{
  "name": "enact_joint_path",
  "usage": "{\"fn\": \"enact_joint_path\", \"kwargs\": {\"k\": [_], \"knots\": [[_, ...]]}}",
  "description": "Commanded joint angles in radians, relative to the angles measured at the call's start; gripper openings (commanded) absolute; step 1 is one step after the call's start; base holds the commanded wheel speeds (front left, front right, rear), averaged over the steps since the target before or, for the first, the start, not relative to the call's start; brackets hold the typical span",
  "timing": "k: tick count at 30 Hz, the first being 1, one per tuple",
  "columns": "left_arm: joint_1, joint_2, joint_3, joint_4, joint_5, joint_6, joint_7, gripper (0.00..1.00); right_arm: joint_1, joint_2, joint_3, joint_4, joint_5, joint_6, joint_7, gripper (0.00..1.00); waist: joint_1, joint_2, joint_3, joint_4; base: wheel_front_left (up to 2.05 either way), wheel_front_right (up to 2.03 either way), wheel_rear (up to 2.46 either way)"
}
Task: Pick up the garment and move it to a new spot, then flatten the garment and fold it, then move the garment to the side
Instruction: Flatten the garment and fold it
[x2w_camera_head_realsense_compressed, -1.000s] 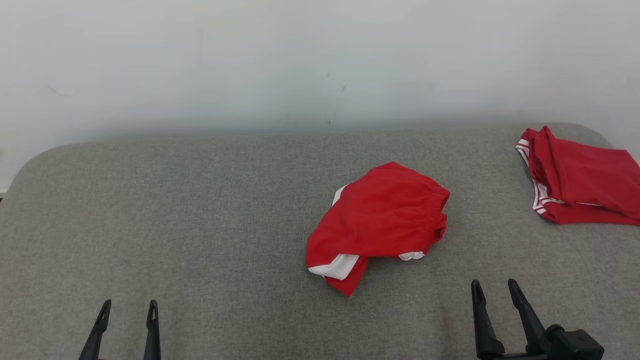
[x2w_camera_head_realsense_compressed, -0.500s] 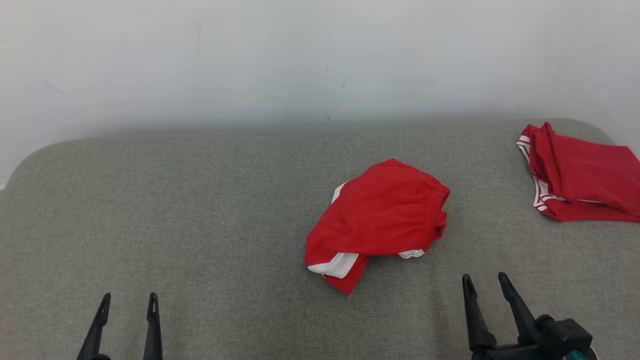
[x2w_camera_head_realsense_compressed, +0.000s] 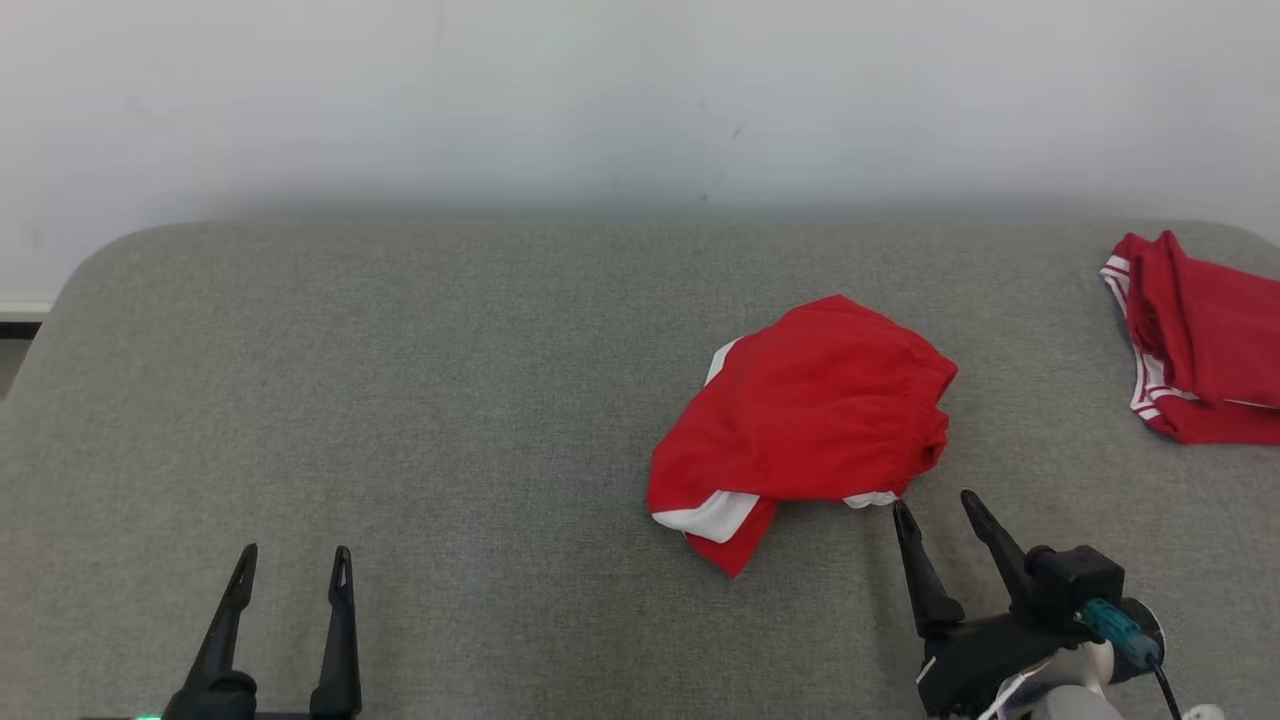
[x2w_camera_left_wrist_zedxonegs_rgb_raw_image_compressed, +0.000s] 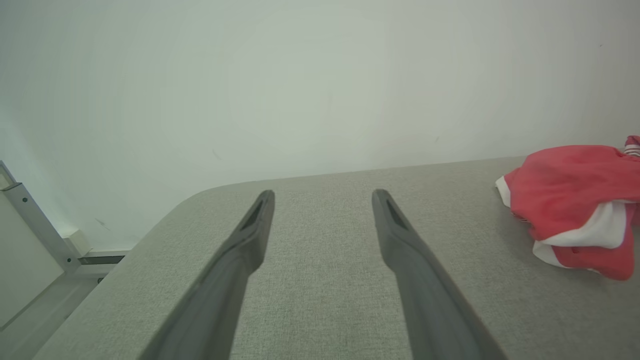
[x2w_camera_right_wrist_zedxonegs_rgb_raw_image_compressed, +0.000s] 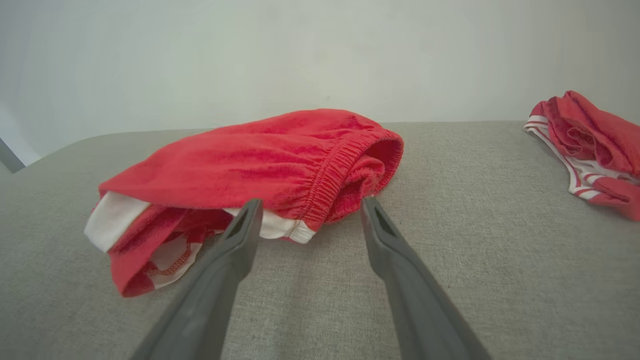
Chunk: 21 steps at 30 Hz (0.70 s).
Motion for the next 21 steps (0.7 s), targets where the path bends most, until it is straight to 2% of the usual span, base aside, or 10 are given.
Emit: {"fn": "enact_joint_path", "kwargs": {"k": [1,6,11,12,13,21], "knots": [[-0.012,-0.003,0.000,0.001,0.005,0.000,-0.003,1.00,-0.013,-0.003,0.004,0.006,0.006,-0.003,-0.005,1.00,0.0000,-0.0001,0.020,0.022,0.00,0.00,0.00],[-0.036,-0.014,-0.009,0.005,0.006,-0.003,-0.003,1.00,-0.106,-0.031,0.053,0.161,0.043,-0.003,-0.005,1.00,0.0000,-0.0001,0.056,0.065,0.00,0.00,0.00],[-0.053,-0.020,-0.013,0.006,0.009,-0.006,-0.003,1.00,-0.170,-0.038,0.080,0.239,0.080,-0.003,-0.005,1.00,0.0000,-0.0001,0.079,0.093,0.00,0.00,0.00],[-0.056,-0.021,-0.014,0.006,0.010,-0.006,-0.003,1.00,-0.181,-0.036,0.088,0.239,0.088,-0.003,-0.005,0.29,0.0000,-0.0001,0.081,0.095,0.00,0.00,0.00],[-0.056,-0.022,-0.012,0.006,0.010,-0.004,-0.003,1.00,-0.190,-0.037,0.095,0.236,0.094,-0.003,-0.005,0.00,0.0000,-0.0001,0.082,0.097,0.00,0.00,0.00],[-0.037,-0.022,0.005,0.020,0.005,-0.002,-0.003,1.00,-0.153,-0.057,0.126,0.150,0.121,-0.003,-0.005,0.00,0.0000,-0.0001,0.054,0.067,0.00,0.00,0.00]]}}
